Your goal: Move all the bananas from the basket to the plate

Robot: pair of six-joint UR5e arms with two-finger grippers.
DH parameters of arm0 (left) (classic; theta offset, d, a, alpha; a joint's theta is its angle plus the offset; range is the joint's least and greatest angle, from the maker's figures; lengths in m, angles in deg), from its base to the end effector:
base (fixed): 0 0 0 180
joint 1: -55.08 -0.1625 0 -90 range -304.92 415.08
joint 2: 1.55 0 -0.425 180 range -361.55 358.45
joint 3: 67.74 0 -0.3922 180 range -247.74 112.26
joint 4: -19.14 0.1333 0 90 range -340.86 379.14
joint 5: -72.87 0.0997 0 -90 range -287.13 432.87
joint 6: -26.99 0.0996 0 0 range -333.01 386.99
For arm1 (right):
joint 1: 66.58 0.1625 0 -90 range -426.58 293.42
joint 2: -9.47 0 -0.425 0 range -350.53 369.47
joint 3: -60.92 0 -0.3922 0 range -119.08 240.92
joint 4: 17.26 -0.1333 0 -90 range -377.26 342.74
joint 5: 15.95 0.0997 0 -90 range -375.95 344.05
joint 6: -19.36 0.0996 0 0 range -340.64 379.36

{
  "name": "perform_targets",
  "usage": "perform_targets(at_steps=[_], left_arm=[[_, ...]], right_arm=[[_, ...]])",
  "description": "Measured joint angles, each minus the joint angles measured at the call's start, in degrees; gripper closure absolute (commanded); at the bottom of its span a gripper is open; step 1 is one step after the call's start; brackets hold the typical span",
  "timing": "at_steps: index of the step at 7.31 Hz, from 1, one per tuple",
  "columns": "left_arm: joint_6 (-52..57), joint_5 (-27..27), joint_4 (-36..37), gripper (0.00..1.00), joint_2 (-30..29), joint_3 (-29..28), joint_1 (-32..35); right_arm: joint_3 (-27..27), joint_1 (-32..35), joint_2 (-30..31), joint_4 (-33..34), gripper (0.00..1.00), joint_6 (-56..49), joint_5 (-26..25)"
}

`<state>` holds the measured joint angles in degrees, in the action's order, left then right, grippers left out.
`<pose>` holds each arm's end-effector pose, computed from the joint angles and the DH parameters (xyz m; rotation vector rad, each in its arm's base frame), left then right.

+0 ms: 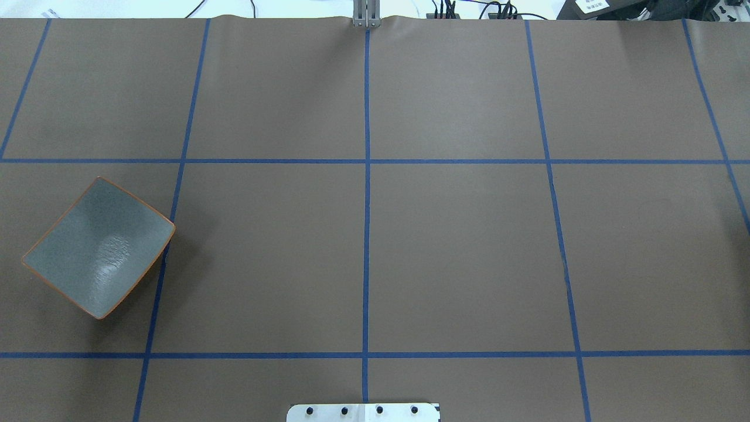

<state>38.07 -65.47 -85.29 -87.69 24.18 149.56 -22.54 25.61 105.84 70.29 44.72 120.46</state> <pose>-0.0958 -0.4690 0.6429 0.3172 0.8059 0.1999 0.0772 -0.4181 0.7581 -0.3352 -0.7659 0.5268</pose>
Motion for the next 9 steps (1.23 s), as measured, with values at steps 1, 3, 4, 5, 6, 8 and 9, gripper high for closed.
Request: perform_targets(at_steps=[1,3,4,5,6,8,9], left_arm=[[0.0,-0.08,-0.01,0.0,0.0,-0.04,0.0],[-0.42,-0.09,-0.06,0.0,0.01,-0.09,0.0],[-1.73,-0.09,-0.02,0.0,-0.06,-0.22,-0.01],[-3.98,-0.09,-0.04,0.0,-0.4,-0.29,-0.13],[-7.57,-0.07,-0.1,0.0,-1.29,-0.31,-0.8],[-19.73,0.27,-0.09,0.0,-4.93,-0.36,-5.53],[-27.72,0.42,-0.07,0.0,-7.49,-0.2,-9.11]], right_arm=[[-1.91,1.52,0.08,0.31,1.0,-0.08,-0.15],[-5.7,1.51,-0.59,0.54,1.0,-0.06,-1.99],[-6.85,-0.57,-2.57,0.52,1.0,0.53,-2.94],[-7.42,-3.9,-5.75,0.45,1.0,3.08,-2.05],[-7.94,-8.17,-10.25,0.41,1.0,8.48,0.07],[-10.03,-19.55,-19.52,0.0,1.0,24.38,3.03],[-11.84,-24.68,-23.31,-0.21,1.0,32.95,3.74]])
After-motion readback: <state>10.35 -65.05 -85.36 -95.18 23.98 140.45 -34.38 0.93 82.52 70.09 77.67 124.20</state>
